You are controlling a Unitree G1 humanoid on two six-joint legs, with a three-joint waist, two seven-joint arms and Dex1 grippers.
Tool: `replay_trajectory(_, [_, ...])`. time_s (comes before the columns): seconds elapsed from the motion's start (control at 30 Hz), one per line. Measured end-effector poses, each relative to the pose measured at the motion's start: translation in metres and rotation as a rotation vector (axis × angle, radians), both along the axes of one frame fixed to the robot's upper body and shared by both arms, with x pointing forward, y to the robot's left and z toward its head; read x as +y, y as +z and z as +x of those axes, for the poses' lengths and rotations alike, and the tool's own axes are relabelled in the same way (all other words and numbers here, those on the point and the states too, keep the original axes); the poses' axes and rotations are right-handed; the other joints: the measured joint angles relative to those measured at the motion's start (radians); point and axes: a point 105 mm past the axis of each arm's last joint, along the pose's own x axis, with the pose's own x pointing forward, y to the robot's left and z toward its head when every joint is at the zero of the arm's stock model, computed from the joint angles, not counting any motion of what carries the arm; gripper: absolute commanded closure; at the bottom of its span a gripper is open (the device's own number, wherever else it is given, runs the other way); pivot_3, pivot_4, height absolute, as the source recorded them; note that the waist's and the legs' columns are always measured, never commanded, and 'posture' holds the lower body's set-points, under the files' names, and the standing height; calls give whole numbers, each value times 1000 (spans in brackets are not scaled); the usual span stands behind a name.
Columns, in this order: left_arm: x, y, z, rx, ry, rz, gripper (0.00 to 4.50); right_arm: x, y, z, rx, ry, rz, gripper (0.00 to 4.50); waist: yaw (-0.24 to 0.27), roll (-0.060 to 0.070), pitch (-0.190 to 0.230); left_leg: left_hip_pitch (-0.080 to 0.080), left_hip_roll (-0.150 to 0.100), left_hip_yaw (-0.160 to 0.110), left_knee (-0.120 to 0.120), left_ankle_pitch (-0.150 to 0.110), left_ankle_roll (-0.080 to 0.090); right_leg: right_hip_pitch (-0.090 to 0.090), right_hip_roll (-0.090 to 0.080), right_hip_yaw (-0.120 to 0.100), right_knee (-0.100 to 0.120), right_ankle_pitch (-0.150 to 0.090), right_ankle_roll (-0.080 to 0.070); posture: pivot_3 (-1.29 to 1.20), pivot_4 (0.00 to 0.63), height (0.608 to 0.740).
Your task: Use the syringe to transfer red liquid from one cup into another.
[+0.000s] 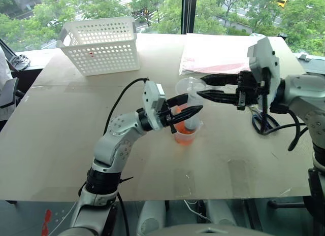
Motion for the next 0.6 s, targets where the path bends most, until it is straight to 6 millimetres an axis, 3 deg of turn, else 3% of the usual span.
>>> replay_trajectory(0.1, [6,14,2,-9,23,-35,3008,-3,4,-4,2,16,38,222,0,0,0,0,0,0,0,0,0,0,0,0,1,0,0,0,150,740])
replay_trajectory(0.23, [15,37,6,33,38,-127,3008,-17,10,-12,38,34,106,222,2,0,0,0,0,-1,0,0,0,0,0,-1,0,0,0,0,150,740])
replay_trajectory(0.33, [34,63,16,113,87,-230,3008,-31,10,-20,59,13,125,222,1,-1,1,0,0,-2,0,0,0,0,0,-1,0,0,1,0,150,740])
replay_trajectory(0.43, [68,99,30,201,180,-326,3008,-44,-11,-25,126,-44,96,222,-2,-1,1,0,0,-2,0,0,0,0,0,-1,1,-1,2,0,150,740])
replay_trajectory(0.5, [80,106,33,240,221,-308,3008,-48,-20,-26,159,-66,90,222,-9,-1,1,1,0,-2,0,0,0,0,0,0,1,-1,2,0,150,740])
replay_trajectory(0.6, [101,95,43,404,332,-153,3008,-56,-35,-31,191,-97,57,222,-14,-1,1,1,0,-2,0,0,0,0,0,0,1,-2,5,0,150,740])
